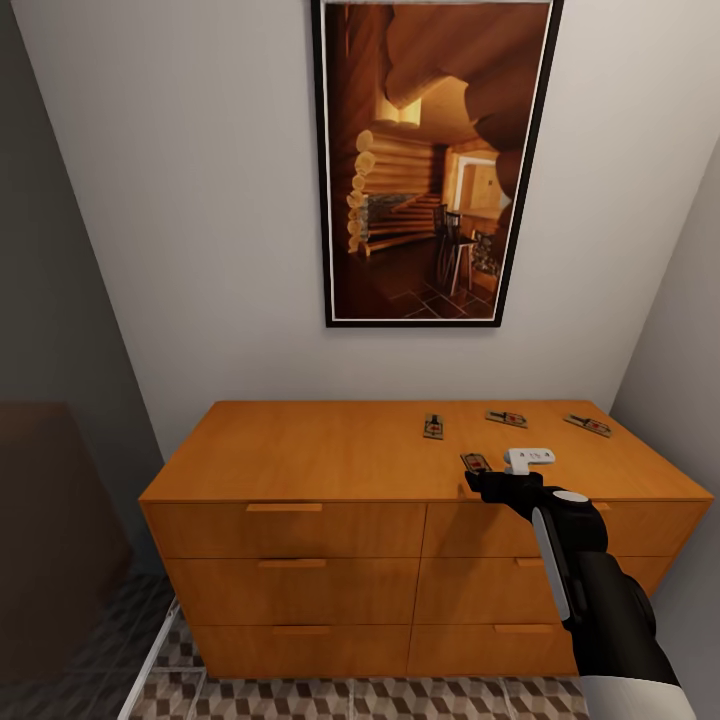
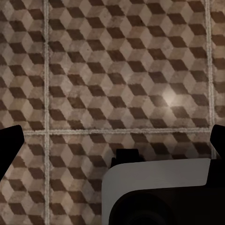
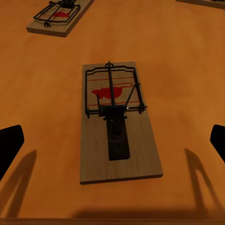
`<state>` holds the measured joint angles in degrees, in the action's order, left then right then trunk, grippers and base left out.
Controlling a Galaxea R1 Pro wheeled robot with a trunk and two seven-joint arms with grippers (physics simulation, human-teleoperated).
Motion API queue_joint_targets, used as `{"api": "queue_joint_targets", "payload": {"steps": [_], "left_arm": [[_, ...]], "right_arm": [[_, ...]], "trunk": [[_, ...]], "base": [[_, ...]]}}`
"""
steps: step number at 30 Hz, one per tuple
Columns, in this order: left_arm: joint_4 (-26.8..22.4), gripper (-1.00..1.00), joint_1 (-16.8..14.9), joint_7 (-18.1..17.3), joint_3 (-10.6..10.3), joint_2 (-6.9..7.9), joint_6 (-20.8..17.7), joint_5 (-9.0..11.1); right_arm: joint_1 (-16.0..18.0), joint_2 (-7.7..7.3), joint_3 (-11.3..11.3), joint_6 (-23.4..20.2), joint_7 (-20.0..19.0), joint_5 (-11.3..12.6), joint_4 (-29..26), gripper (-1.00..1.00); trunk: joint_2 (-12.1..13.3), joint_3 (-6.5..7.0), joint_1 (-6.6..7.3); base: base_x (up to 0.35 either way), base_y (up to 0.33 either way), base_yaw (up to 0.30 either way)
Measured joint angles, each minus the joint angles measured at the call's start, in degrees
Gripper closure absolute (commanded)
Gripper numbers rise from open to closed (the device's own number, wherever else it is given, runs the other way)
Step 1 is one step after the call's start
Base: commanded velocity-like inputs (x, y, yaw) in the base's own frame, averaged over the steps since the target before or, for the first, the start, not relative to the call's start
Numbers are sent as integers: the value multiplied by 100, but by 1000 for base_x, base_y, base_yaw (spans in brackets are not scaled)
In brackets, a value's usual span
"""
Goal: Take the four mousetraps from the cabinet in the bathroom and place them on the bathroom floor. Make sure all four end up on the same floor surface, and ensure that at least two of them are either under or directly next to the same bathroom sink.
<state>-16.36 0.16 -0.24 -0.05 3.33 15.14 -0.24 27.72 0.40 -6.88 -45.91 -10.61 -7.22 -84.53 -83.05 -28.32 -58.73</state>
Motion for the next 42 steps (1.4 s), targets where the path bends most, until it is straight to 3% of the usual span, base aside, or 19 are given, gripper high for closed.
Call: {"api": "queue_joint_targets", "payload": {"steps": [42], "left_arm": [[0,-100,0,0,-1,-4,-1,0]], "right_arm": [[1,-8,-6,9,0,0,147,-100]], "trunk": [[0,-2,0]], "base": [[23,0,0]]}}
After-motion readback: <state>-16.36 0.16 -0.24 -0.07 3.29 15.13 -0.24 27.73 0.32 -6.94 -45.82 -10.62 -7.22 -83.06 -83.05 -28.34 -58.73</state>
